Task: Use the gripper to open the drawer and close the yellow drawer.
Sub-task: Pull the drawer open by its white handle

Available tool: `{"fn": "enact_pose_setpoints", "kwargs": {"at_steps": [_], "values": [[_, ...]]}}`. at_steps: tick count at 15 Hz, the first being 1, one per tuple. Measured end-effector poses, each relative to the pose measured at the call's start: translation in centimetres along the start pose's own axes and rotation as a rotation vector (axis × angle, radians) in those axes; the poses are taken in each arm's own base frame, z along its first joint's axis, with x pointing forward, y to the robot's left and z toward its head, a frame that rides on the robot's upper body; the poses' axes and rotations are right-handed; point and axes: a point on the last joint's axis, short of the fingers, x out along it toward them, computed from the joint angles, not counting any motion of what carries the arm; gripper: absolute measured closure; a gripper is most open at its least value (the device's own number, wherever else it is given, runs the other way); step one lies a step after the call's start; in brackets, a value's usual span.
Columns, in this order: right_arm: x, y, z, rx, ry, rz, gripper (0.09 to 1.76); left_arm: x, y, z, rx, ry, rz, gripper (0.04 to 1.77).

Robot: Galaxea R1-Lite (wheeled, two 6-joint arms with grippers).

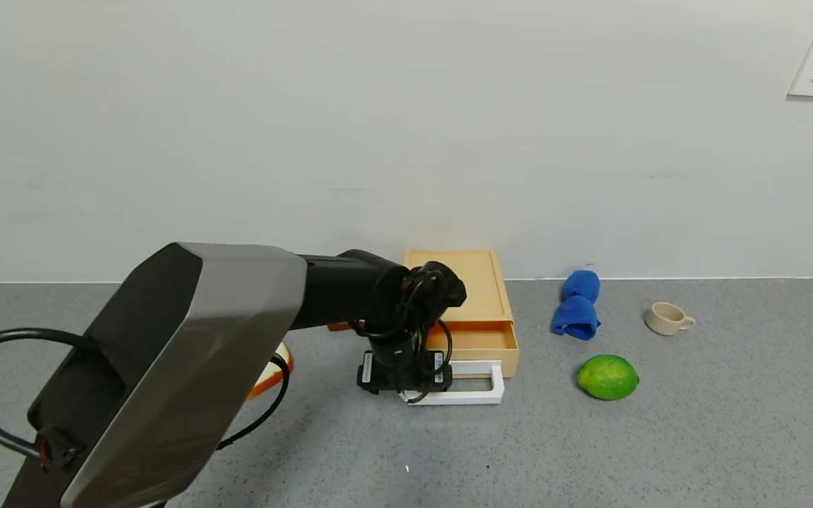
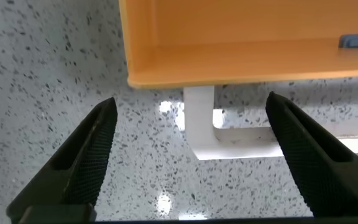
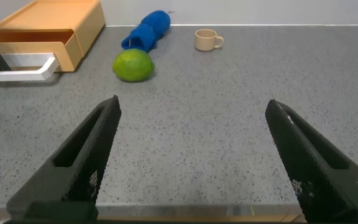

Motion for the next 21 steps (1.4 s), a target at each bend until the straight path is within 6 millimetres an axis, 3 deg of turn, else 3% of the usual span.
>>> {"fn": "enact_pose_setpoints", "kwargs": {"at_steps": [21], "values": [[0.0, 0.0, 0.0, 0.000, 0.000, 0.000, 0.14, -1.0, -0.9, -4.9, -0.030, 0.089, 0.043, 0.09]]}}
